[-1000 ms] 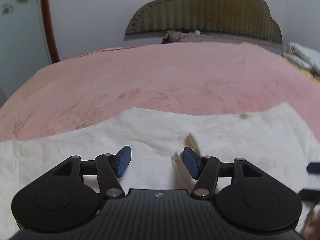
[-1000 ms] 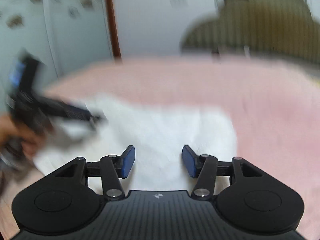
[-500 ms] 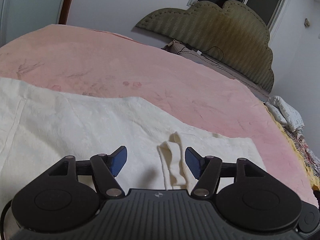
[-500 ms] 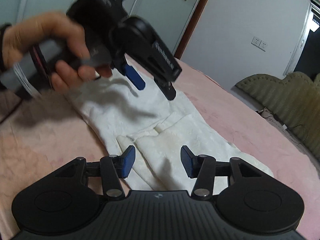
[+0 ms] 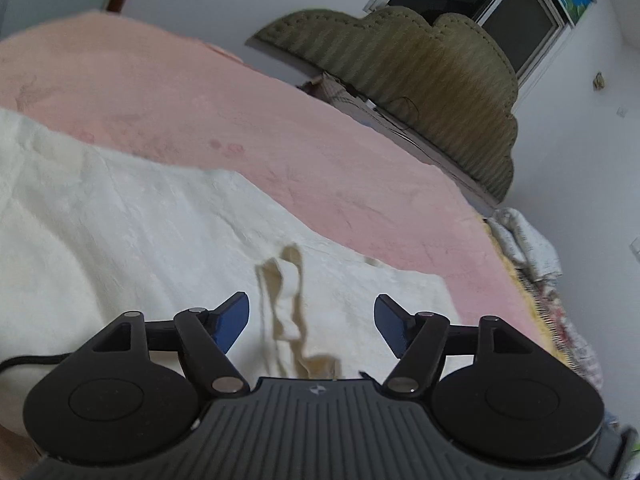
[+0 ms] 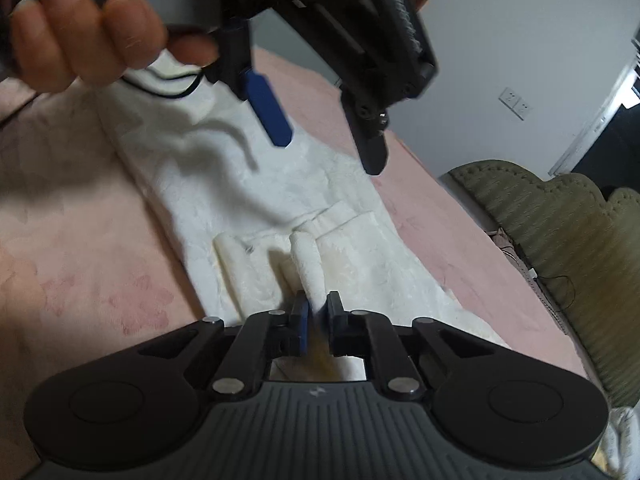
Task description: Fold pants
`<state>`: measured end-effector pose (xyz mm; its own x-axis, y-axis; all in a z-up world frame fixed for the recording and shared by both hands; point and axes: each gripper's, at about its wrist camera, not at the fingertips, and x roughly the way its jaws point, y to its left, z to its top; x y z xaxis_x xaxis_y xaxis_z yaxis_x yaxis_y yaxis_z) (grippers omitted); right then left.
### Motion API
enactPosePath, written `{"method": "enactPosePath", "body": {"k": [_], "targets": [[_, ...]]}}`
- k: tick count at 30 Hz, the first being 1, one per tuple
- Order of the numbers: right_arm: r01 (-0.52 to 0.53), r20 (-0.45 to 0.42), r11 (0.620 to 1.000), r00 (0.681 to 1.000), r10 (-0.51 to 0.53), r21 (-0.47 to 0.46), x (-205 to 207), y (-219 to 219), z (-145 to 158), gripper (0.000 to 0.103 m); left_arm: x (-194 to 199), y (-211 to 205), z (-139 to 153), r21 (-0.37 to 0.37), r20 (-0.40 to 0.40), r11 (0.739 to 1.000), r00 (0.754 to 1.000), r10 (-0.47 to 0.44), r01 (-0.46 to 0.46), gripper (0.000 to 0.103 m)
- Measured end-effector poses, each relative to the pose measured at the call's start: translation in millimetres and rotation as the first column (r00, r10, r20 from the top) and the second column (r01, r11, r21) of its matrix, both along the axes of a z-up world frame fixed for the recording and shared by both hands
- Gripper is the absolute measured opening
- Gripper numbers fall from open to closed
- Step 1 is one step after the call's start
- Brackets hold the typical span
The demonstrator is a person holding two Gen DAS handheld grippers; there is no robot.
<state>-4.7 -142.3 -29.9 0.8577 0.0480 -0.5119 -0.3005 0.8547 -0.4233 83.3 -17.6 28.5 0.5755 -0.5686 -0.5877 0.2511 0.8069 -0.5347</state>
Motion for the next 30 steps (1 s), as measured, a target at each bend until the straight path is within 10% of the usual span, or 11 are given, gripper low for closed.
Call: {"method": "enactPosePath", "body": {"k": [3,8,15,30], "targets": [[0.029,-0.009,0.96,1.0,-0.028,0.279,-2,-37,21,0.008,11,-9,-9,-0.114,-0.086,0.991,0.994,-0.072,0.062,0.075],[0.019,-0.011,0.896,1.0,-0.016,0.443,-10,-63,37,0.007,28,-37,-33,-0.158,-0.18,0.985,0.979,-0.094,0.066,0.072],[0.005,-0.029,0.896,1.0,0.008,0.443,-10,-58,26,0.007,34,-57,-29,0.047,-0.059,0.998,0.997,-0.047,0.049,0.015],[0.022,-0.046,0.895,0.999,-0.001,0.446,-11,-53,22,0.007,13,-76,-21,0.245,0.106,0.968,0.991,-0.082,0.054,0.005]]}}
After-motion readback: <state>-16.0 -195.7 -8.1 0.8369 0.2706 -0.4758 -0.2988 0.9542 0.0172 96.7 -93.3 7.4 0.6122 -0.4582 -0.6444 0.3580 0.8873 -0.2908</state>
